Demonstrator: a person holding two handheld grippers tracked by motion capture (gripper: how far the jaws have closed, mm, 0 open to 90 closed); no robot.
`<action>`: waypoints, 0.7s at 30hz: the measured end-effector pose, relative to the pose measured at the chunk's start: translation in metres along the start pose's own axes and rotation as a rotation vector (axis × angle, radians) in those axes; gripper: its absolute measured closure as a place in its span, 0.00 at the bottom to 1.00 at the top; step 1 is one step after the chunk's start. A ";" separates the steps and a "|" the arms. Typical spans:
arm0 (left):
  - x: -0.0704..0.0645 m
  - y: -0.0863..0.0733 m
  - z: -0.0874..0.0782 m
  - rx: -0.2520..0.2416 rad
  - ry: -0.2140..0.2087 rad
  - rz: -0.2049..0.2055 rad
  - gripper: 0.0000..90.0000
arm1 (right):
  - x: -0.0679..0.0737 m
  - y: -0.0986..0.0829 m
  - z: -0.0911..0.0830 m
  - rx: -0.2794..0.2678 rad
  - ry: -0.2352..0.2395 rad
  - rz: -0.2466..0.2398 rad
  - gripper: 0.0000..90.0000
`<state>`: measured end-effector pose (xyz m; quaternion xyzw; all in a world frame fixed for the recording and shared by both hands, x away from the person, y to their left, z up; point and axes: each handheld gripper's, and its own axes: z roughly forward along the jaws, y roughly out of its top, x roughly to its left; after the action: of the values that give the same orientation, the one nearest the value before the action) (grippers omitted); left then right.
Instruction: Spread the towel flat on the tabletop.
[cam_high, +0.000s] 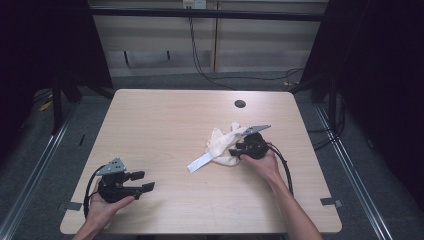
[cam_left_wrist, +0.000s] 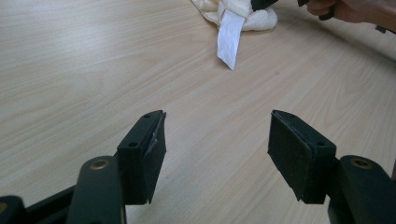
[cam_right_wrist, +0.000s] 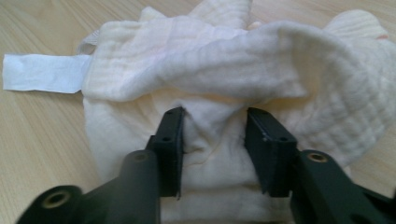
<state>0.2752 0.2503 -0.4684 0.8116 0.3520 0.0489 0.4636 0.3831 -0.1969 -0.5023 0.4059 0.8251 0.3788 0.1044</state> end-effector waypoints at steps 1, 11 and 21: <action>0.000 0.000 0.000 0.001 0.000 0.000 0.41 | 0.000 0.000 0.000 -0.001 -0.001 -0.002 0.72; 0.000 0.001 0.003 -0.008 -0.023 -0.036 0.41 | 0.019 -0.014 -0.008 -0.025 -0.002 -0.009 0.88; -0.005 0.010 0.012 0.003 -0.054 -0.012 0.53 | 0.048 -0.026 -0.017 -0.010 0.021 -0.052 0.89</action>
<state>0.2811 0.2352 -0.4662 0.8112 0.3444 0.0236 0.4720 0.3287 -0.1802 -0.5023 0.3797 0.8346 0.3843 0.1075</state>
